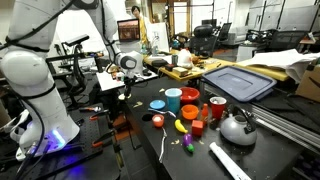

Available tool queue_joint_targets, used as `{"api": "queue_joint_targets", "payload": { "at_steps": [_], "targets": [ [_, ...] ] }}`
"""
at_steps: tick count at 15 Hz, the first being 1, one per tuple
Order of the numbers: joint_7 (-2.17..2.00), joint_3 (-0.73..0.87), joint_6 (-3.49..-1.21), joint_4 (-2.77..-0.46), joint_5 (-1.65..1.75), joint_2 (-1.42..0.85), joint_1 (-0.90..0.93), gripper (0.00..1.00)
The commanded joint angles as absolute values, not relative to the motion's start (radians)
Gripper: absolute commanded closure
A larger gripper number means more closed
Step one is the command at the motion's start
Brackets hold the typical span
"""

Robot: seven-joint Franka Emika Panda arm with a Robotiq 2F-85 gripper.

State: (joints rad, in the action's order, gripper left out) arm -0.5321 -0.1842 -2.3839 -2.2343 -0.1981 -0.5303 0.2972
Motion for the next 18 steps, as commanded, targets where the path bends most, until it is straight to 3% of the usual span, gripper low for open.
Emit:
{"api": "queue_joint_targets", "payload": {
  "at_steps": [1,6,18],
  "targets": [
    [-0.497,-0.194,-2.381,-2.213,-0.233,-0.535,0.306,0.0],
    [-0.495,-0.199,-2.369,-2.211,-0.235,-0.517,0.303,0.0],
    [-0.084,-0.223,-2.232,-2.248,-0.5,-0.448,0.063,0.0]
  ]
}}
